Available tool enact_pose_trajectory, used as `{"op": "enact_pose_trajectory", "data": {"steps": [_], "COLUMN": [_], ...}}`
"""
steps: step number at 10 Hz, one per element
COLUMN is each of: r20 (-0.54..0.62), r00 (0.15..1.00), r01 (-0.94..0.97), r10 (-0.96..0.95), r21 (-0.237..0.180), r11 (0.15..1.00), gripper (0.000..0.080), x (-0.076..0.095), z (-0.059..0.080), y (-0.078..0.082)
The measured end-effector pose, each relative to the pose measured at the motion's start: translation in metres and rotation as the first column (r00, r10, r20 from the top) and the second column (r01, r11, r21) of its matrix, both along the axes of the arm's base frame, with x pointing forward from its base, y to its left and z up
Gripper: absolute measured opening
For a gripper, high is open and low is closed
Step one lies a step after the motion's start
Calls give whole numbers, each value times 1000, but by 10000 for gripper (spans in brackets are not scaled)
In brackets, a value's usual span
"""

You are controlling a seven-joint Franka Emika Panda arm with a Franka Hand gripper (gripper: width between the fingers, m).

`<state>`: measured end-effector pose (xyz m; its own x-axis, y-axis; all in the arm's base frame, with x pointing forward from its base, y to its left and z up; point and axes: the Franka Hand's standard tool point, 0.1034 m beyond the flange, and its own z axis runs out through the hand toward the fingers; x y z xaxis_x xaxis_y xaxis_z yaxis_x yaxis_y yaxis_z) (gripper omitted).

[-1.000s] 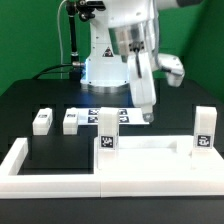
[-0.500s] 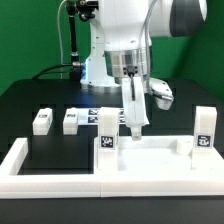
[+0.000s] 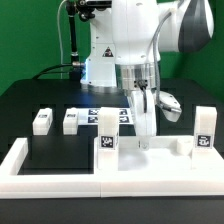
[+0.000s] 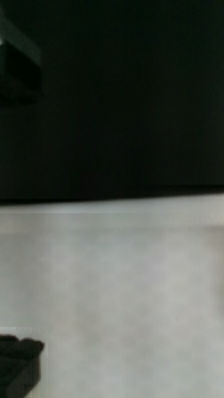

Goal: Assemble desk

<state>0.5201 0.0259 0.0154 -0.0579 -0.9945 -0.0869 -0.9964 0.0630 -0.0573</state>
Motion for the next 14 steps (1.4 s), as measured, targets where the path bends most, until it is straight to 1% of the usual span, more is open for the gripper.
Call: {"op": "enact_pose_trajectory", "data": {"steps": [2, 3, 4, 6, 7, 8, 9, 14], "r20": [-47, -44, -44, -44, -44, -44, -40, -39], "r00": [999, 999, 999, 999, 999, 999, 999, 999], "r01": [5, 4, 3, 4, 4, 3, 3, 3], "r10": [-4, -3, -2, -2, -2, -2, -2, -2], "r21": [28, 26, 26, 26, 26, 26, 24, 24], "r11": [1000, 1000, 1000, 1000, 1000, 1000, 1000, 1000], "gripper": [649, 624, 624, 272, 137, 137, 57, 57], "x": [-6, -5, -6, -6, -6, -6, -4, -4], "z": [-3, -2, -2, -2, -2, -2, -2, -2], "y": [-1, -1, 0, 0, 0, 0, 0, 0]}}
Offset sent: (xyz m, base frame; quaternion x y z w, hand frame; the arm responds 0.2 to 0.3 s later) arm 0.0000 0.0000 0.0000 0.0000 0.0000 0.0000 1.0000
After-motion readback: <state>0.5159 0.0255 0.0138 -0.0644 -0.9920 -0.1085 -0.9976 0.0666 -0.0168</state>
